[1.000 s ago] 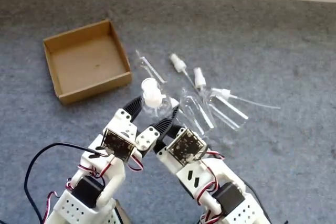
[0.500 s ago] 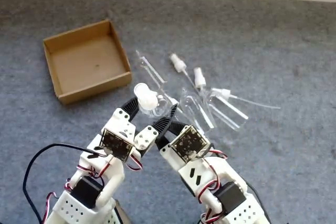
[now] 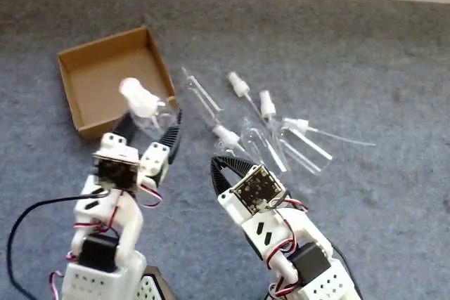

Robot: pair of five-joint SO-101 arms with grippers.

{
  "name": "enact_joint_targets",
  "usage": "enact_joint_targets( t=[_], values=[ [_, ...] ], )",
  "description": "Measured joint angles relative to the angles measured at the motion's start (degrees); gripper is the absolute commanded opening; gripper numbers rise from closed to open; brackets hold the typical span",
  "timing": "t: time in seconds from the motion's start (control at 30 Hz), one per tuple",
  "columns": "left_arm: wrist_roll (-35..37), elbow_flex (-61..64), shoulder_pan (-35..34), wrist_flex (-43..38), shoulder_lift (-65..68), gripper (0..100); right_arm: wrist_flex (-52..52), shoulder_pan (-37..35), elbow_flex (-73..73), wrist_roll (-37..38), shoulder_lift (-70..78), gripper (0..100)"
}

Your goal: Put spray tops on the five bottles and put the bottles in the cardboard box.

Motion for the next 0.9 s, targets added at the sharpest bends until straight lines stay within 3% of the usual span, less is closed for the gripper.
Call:
enact_joint_targets(
  t=[0.2,0.5,0.9],
  values=[
    [0.0,-12.9,-7.3,7.2,6.9,7,0.0,0.0,0.0,0.0,-0.1,0.8],
    [0.0,-31.4,-15.5,6.6,38.5,6,0.0,0.0,0.0,0.0,-0.1,0.8],
    [0.0,-36.7,-18.5,-21.5,73.5,7,0.0,0.3,0.0,0.0,-0.1,0.8]
  ],
)
